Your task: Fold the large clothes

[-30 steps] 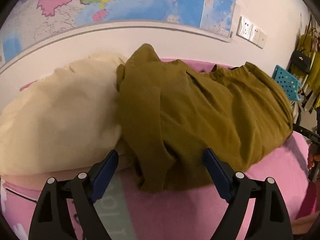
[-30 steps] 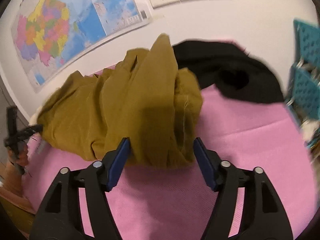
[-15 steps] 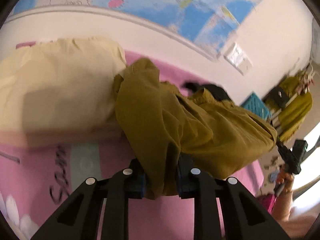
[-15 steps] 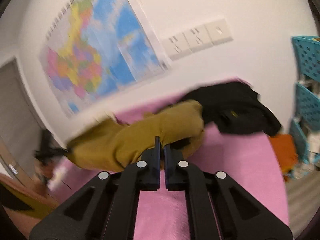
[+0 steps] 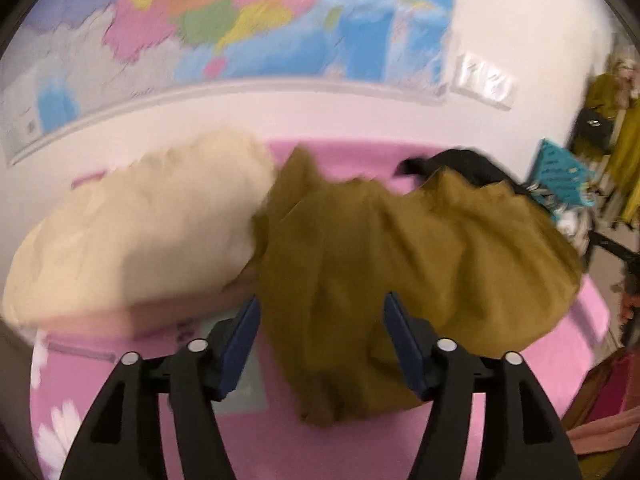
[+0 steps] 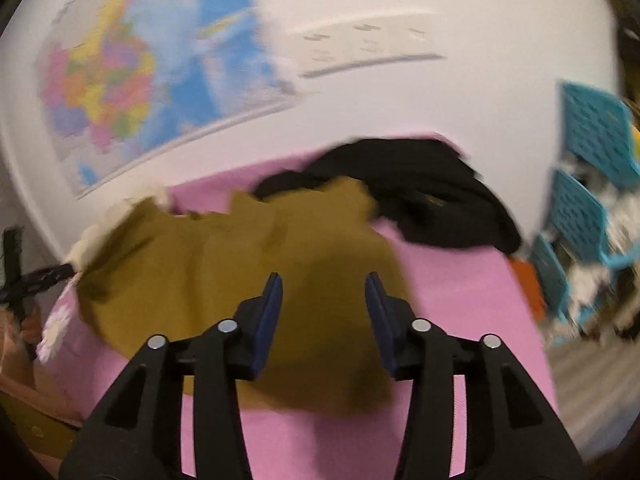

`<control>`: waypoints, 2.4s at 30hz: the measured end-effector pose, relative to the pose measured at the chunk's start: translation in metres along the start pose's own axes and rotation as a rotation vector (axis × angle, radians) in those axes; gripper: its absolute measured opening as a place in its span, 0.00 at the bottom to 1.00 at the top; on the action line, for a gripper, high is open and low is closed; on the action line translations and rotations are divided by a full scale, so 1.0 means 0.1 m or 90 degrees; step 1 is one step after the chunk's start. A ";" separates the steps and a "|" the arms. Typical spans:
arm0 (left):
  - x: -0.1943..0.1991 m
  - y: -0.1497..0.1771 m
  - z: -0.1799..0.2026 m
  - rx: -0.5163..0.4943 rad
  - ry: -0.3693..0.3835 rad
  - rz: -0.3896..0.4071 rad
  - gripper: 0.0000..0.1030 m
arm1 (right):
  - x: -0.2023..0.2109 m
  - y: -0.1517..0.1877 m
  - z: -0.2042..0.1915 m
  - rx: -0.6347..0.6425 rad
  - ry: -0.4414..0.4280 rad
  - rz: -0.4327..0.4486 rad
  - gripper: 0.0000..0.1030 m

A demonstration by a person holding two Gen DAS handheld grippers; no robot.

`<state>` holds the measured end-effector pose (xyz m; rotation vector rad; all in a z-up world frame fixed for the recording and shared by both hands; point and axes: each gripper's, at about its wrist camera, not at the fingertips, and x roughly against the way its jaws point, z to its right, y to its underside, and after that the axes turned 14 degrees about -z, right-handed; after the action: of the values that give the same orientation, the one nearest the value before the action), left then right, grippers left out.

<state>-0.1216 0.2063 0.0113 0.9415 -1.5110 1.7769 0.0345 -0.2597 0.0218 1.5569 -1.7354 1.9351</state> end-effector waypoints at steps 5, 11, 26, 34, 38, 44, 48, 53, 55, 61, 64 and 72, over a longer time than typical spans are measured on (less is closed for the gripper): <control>-0.36 -0.19 0.29 -0.074 0.000 -0.058 0.62 | -0.62 -0.18 -0.56 0.097 0.002 -0.084 0.61; -0.95 -0.34 0.28 -0.051 -0.033 -0.135 0.48 | -1.17 -0.25 -0.72 0.098 0.014 -0.141 0.47; -0.91 -0.73 0.10 0.002 -0.055 -0.070 0.05 | -1.22 -0.55 -0.71 0.076 0.026 -0.068 0.02; -0.93 -0.66 0.06 0.000 -0.061 -0.065 0.28 | -1.17 -0.49 -0.61 0.034 0.017 -0.076 0.38; -0.86 -0.63 0.18 -0.018 -0.078 -0.043 0.45 | -0.92 -0.52 -0.68 0.037 -0.008 -0.038 0.48; -0.75 -0.59 0.40 -0.057 -0.076 -0.020 0.52 | -1.05 -0.68 -1.10 0.101 -0.029 -0.061 0.66; -0.78 -0.63 0.46 -0.065 -0.068 -0.028 0.59 | -1.36 -0.83 -1.28 0.110 -0.025 -0.108 0.68; -0.94 -0.68 0.51 -0.069 -0.054 -0.055 0.59 | -1.79 -0.87 -1.35 0.120 0.012 -0.180 0.44; -1.03 -0.70 0.51 -0.065 -0.053 -0.073 0.59 | -1.82 -0.86 -1.34 0.121 0.033 -0.177 0.23; -1.09 -0.80 0.47 -0.028 -0.073 -0.080 0.29 | -1.47 -0.96 -1.34 0.120 0.001 -0.088 0.09; -0.94 -0.86 0.42 -0.011 -0.060 -0.038 0.29 | -1.36 -1.04 -1.35 0.116 -0.005 -0.044 0.09; -1.21 -0.84 0.45 -0.018 -0.099 -0.080 0.31 | -1.75 -0.98 -1.25 0.091 0.010 -0.135 0.21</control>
<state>0.0209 0.1744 -0.0388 1.1577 -1.5308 1.6215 0.1071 -0.0377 -0.0154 1.6889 -1.3886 1.9960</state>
